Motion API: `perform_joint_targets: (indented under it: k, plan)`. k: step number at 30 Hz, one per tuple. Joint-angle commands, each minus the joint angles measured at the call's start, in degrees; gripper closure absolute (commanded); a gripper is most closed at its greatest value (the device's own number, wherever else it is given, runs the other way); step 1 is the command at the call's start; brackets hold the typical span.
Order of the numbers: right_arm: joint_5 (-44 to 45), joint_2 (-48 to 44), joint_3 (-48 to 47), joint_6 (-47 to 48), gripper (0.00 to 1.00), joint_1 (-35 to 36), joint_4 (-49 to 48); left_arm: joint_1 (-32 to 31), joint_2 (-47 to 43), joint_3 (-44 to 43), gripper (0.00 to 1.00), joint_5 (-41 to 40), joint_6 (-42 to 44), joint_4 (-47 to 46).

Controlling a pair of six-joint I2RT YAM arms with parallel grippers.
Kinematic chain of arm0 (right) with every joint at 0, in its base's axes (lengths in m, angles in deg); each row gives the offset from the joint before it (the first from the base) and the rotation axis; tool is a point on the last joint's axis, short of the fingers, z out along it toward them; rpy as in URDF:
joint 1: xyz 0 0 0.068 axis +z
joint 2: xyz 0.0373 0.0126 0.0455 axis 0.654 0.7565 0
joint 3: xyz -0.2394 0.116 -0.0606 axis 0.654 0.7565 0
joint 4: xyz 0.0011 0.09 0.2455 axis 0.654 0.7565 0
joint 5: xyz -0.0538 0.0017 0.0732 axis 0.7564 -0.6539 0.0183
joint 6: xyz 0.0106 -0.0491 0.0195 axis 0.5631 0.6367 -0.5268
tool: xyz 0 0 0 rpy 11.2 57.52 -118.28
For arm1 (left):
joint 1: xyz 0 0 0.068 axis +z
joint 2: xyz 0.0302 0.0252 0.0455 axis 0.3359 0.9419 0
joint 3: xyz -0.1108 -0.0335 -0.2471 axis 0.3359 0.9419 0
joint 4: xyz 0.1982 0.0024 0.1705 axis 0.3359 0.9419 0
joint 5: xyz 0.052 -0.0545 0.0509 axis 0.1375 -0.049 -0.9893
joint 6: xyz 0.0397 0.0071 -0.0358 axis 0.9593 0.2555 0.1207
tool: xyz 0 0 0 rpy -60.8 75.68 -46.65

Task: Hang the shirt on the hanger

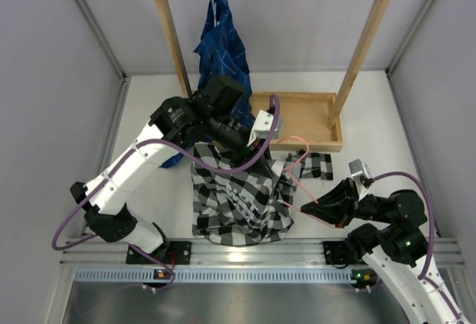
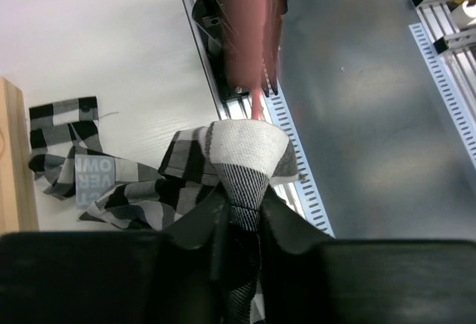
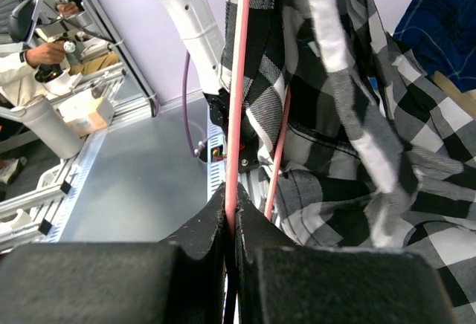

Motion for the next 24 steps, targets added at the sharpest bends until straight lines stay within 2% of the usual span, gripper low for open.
perform_joint_targets:
  k: [1, 3, 5, 12, 15, 16, 17, 18, 19, 20, 21, 24]
  plan:
    - [-2.3, 1.3, -4.5, 1.9, 1.00, -0.8, -9.8, 0.1, -1.4, 0.2, 0.83, 3.6, 1.3, -0.2]
    - [-2.3, 2.0, -5.0, 2.3, 1.00, -0.8, -9.8, 0.1, -1.4, 0.5, 0.89, 4.2, 1.3, -0.3]
    - [-2.3, 2.4, -5.4, 2.6, 1.00, -0.8, -9.7, 0.1, -1.6, 1.1, 1.00, 4.9, 1.4, -0.3]
    - [-0.9, 2.9, -6.4, 5.4, 1.00, -0.8, -7.5, 0.1, -2.9, 3.0, 1.00, 3.5, 2.0, -0.5]
    - [4.1, 3.1, -7.6, 9.4, 0.56, -0.8, -0.4, 0.1, -4.6, 5.6, 1.00, -2.1, -1.5, -4.9]
    - [6.1, 2.9, -8.0, 10.5, 0.29, -0.8, 1.9, 0.1, -5.1, 6.4, 1.00, -4.1, -2.6, -6.2]
    - [8.2, 2.1, -8.9, 11.5, 0.20, -0.8, 6.6, 0.1, -5.7, 7.0, 1.00, -6.0, -4.5, -7.2]
    - [11.0, 1.5, -9.4, 12.8, 0.13, -0.8, 9.0, 0.1, -6.8, 7.6, 1.00, -9.1, -5.2, -8.8]
    - [17.9, 0.8, -10.0, 12.8, 0.08, -0.8, 11.3, 0.1, -7.6, 8.9, 1.00, -10.6, -6.1, -9.8]
    - [21.5, -0.7, -11.8, 12.5, 0.01, -0.8, 16.2, 0.1, -8.4, 9.8, 1.00, -12.8, -9.5, -11.1]
    - [28.8, -1.5, -12.7, 12.0, 0.00, -0.8, 18.3, 0.1, -9.4, 10.7, 1.00, -17.0, -11.4, -12.5]
    - [40.0, -4.8, -14.4, 8.0, 0.01, -0.8, 24.8, 0.1, -16.1, 18.9, 1.00, -24.5, -19.6, -21.5]
